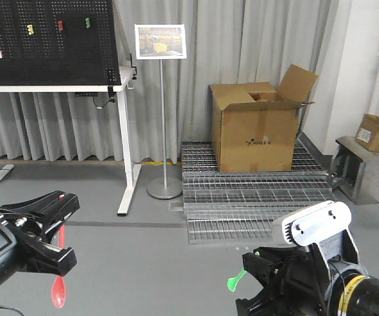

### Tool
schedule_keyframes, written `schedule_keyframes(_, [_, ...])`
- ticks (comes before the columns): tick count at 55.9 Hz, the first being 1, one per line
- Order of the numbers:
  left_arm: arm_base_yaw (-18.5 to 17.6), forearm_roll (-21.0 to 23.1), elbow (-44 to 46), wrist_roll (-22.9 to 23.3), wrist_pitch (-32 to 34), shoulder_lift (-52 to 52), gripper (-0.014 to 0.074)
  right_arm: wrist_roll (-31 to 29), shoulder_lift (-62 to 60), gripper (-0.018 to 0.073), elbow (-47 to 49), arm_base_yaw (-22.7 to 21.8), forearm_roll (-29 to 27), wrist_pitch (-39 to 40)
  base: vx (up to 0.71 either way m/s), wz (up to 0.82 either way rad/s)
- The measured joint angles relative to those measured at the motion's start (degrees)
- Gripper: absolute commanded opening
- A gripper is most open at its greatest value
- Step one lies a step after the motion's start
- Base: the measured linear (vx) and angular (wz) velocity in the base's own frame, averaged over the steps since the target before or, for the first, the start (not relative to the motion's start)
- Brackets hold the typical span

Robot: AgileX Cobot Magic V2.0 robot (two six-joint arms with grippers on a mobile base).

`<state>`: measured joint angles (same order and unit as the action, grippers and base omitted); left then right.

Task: Sort red and green spoons into left cabinet
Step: 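Drive toward the white cabinet with the open glass door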

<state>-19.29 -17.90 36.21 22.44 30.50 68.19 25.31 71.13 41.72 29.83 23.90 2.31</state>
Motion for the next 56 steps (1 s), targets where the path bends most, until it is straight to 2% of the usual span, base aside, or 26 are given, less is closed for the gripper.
schedule_keyframes(56, [0.0, 0.1, 0.0, 0.0, 0.0, 0.0, 0.0003, 0.0, 0.0, -0.0001, 0.0, 0.0, 0.0, 0.0, 0.6, -0.02])
